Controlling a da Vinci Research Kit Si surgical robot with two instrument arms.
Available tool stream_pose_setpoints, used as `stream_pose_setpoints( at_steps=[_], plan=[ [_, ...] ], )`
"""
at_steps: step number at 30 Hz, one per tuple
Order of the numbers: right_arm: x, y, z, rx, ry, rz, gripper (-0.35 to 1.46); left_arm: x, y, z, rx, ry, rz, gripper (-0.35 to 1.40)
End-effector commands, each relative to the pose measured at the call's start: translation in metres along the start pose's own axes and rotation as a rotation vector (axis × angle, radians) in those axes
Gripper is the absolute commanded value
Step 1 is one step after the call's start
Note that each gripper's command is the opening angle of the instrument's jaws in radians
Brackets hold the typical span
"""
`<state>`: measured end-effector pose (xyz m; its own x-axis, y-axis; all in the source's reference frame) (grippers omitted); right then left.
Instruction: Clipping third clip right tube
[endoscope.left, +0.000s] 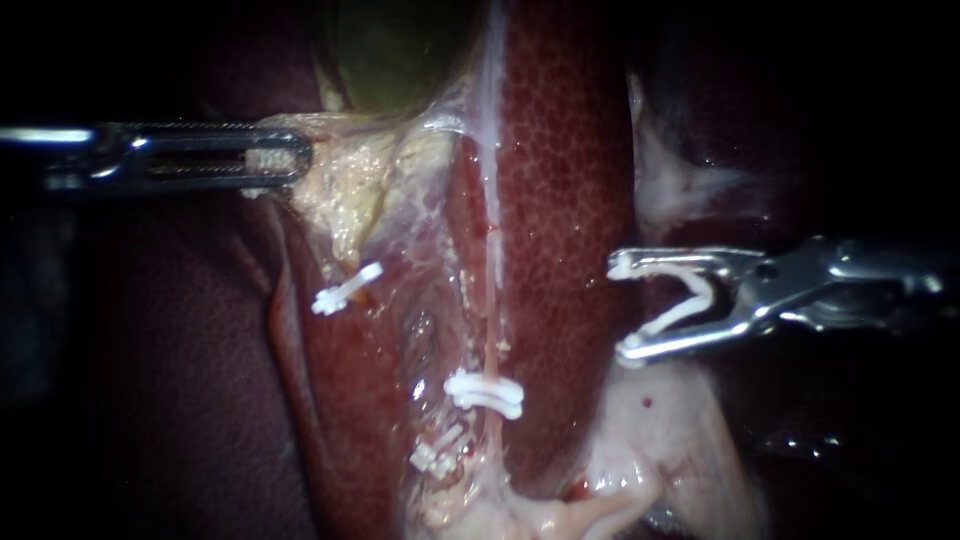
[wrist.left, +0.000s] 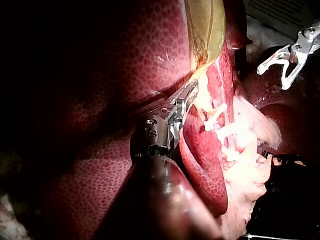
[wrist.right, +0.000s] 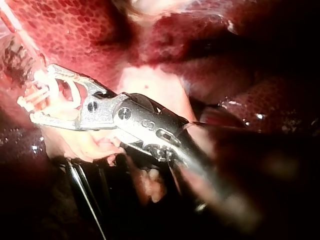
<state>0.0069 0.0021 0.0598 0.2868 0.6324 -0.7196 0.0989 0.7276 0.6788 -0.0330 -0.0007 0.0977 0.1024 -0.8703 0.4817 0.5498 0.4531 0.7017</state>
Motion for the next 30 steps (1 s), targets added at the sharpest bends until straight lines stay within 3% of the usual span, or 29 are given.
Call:
stream_pose_setpoints(
  at_steps=[1, 20, 30],
  plan=[
    [-0.0006, 0.0002, 0.0008, 0.007, -0.007, 0.008, 0.56, 0.0000, 0.0000, 0.0000, 0.000, 0.000, 0.000, -0.20],
    [-0.0075, 0.0040, 0.0082, -0.001, -0.051, 0.134, 0.54, 0.0002, -0.0002, 0.0001, -0.003, -0.001, 0.001, -0.20],
    [-0.0086, 0.0046, 0.0105, -0.002, -0.058, 0.147, 0.53, 0.0002, -0.0004, 0.0001, -0.004, -0.002, 0.000, -0.20]
  ],
)
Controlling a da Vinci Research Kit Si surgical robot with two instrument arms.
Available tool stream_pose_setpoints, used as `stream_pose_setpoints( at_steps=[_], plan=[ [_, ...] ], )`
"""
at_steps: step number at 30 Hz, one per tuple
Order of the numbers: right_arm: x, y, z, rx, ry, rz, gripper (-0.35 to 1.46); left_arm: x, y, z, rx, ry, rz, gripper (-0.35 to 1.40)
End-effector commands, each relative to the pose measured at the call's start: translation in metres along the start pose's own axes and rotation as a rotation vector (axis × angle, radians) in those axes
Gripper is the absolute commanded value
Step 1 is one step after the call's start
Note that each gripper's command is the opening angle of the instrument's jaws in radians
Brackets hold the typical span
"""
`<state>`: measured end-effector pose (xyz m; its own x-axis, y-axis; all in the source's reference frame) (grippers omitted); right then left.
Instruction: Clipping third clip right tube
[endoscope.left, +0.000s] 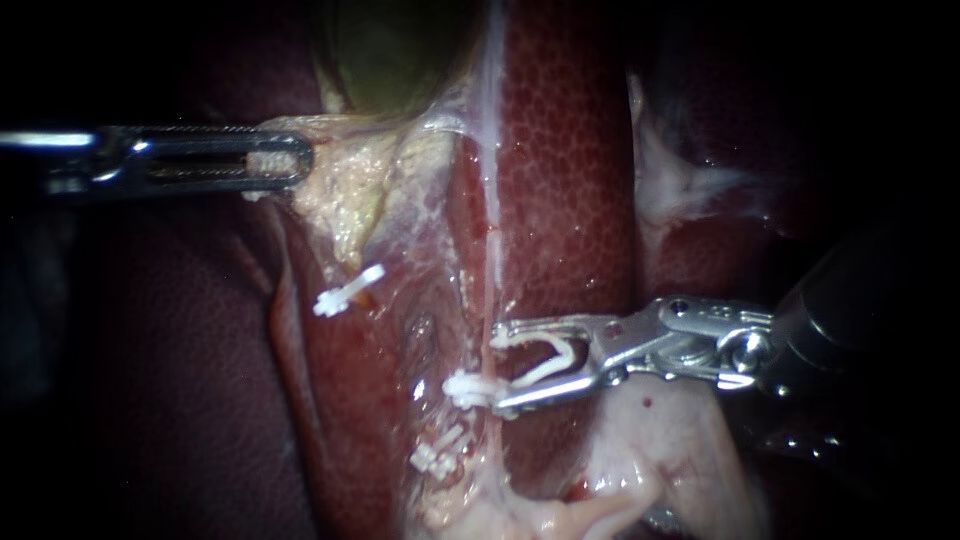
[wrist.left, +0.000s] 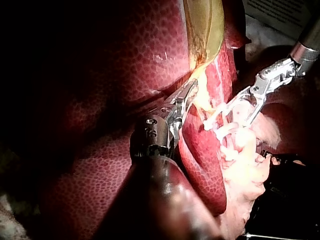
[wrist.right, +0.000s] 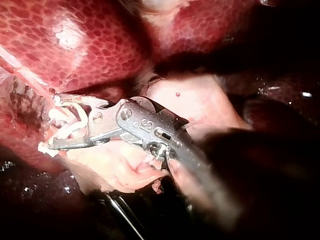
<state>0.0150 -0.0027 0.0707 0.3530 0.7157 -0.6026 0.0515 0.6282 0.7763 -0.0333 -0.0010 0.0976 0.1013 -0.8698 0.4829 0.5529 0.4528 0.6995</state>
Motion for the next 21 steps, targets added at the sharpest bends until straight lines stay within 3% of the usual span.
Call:
stream_pose_setpoints(
  at_steps=[1, 8, 21],
  plan=[
    [0.0000, 0.0001, 0.0002, -0.003, 0.001, -0.001, 0.53, 0.0000, 0.0000, 0.0000, 0.000, 0.000, 0.000, -0.20],
    [-0.0003, 0.0005, 0.0015, -0.008, 0.002, 0.014, 0.53, 0.0001, -0.0001, 0.0000, -0.001, -0.001, 0.000, -0.20],
    [0.0001, 0.0016, 0.0007, -0.021, 0.006, 0.017, 0.53, 0.0001, -0.0002, -0.0001, -0.002, -0.001, 0.000, -0.20]
  ],
)
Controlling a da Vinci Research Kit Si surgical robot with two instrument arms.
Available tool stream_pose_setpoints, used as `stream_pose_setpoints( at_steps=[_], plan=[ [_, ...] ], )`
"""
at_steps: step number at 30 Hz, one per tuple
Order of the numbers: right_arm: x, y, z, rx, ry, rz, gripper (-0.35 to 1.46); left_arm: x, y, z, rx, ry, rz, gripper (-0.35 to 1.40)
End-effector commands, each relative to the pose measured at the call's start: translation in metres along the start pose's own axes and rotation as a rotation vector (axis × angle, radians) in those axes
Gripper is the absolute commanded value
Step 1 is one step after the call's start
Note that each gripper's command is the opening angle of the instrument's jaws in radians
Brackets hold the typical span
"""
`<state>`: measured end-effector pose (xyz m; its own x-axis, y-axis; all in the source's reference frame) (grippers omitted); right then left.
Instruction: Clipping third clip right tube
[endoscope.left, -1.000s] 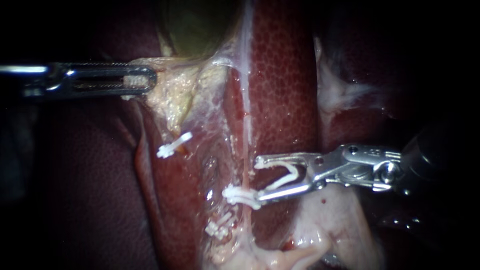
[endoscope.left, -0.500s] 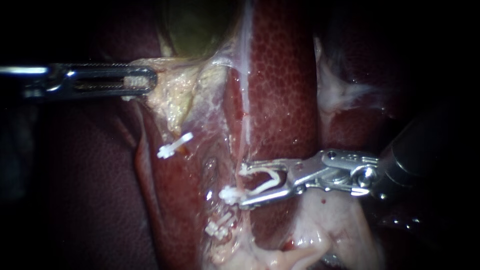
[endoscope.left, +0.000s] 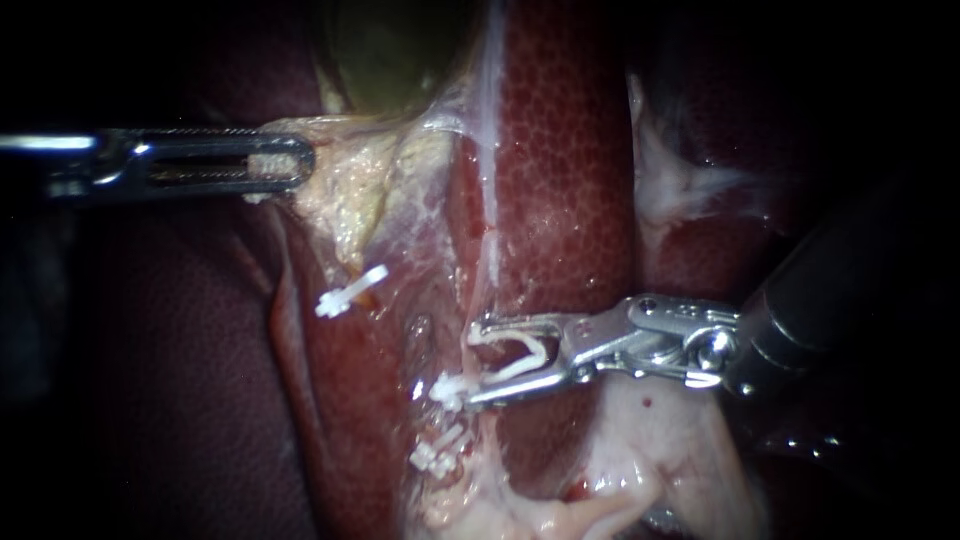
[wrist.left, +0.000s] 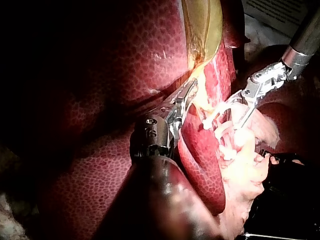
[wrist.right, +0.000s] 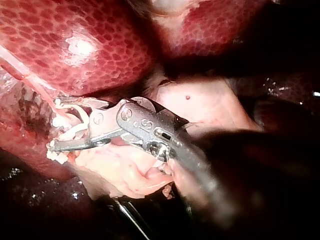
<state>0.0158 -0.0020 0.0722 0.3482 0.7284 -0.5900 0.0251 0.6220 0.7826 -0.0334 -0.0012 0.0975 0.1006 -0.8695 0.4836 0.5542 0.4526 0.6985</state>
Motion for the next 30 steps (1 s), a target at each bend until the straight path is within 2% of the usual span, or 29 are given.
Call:
stream_pose_setpoints(
  at_steps=[1, 10, 20, 24, 30],
  plan=[
    [0.0002, 0.0001, -0.0004, -0.008, 0.000, 0.001, 0.53, 0.0000, 0.0000, 0.0000, 0.000, 0.000, 0.000, -0.20],
    [0.0010, 0.0009, -0.0023, -0.036, 0.001, 0.011, 0.54, 0.0000, 0.0000, -0.0001, -0.001, 0.000, 0.000, -0.20],
    [0.0011, 0.0010, -0.0003, -0.046, 0.004, 0.009, 0.55, 0.0000, -0.0001, -0.0001, -0.004, -0.001, 0.000, -0.20],
    [0.0010, 0.0009, 0.0008, -0.027, -0.005, 0.007, 0.55, 0.0000, -0.0002, 0.0000, -0.004, -0.002, 0.000, -0.20],
    [0.0016, 0.0003, 0.0017, 0.014, 0.025, 0.023, 0.54, 0.0001, -0.0002, 0.0001, -0.005, -0.002, 0.000, -0.20]
  ],
)
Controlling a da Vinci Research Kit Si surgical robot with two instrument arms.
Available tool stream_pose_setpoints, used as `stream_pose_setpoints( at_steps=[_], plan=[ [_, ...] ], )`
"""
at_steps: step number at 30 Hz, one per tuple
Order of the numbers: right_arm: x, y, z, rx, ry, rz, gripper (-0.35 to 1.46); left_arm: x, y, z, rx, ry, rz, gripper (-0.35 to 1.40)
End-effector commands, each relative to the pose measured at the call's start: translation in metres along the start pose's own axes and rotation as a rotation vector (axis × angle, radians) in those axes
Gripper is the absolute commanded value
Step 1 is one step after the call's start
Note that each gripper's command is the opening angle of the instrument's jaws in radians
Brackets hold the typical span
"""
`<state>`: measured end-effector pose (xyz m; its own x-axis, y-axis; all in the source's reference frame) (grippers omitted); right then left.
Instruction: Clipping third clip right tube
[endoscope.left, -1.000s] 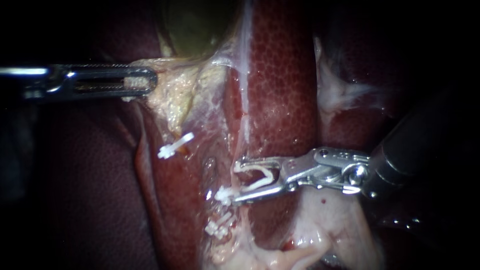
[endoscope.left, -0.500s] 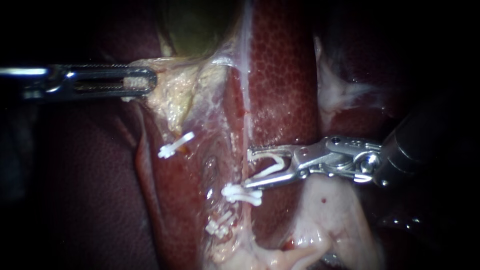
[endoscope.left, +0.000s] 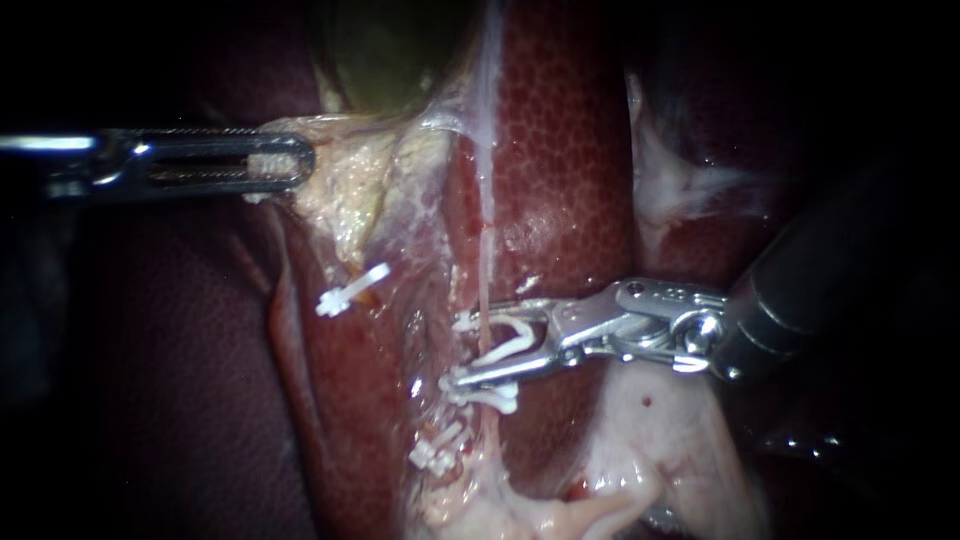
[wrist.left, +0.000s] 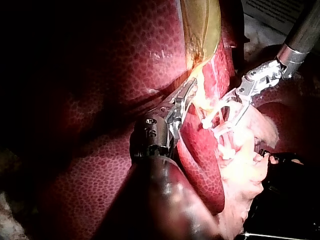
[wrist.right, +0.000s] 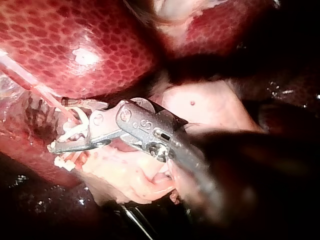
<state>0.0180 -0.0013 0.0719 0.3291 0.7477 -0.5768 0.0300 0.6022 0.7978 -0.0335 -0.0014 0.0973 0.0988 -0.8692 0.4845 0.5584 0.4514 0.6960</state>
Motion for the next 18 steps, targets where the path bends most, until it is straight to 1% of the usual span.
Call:
stream_pose_setpoints(
  at_steps=[1, 4, 7, 9, 13, 18],
  plan=[
    [0.0003, -0.0002, 0.0000, 0.005, 0.005, 0.001, 0.54, 0.0001, 0.0000, 0.0001, 0.000, 0.000, 0.000, -0.20],
    [0.0007, -0.0006, 0.0001, 0.018, 0.015, 0.005, 0.53, 0.0003, 0.0000, 0.0003, 0.004, 0.001, 0.001, -0.20],
    [0.0011, -0.0008, 0.0000, 0.035, 0.035, 0.021, 0.53, 0.0004, -0.0001, 0.0004, 0.003, 0.000, 0.001, -0.20],
    [0.0015, -0.0008, -0.0001, 0.037, 0.042, 0.023, 0.53, 0.0005, -0.0001, 0.0004, 0.005, 0.001, 0.002, -0.20],
    [0.0020, -0.0008, -0.0004, 0.038, 0.042, 0.027, 0.52, 0.0005, -0.0001, 0.0004, 0.005, 0.001, 0.002, -0.20],
    [0.0020, -0.0009, -0.0004, 0.038, 0.042, 0.027, 0.51, 0.0005, -0.0001, 0.0004, 0.005, 0.001, 0.002, -0.20]
  ],
)
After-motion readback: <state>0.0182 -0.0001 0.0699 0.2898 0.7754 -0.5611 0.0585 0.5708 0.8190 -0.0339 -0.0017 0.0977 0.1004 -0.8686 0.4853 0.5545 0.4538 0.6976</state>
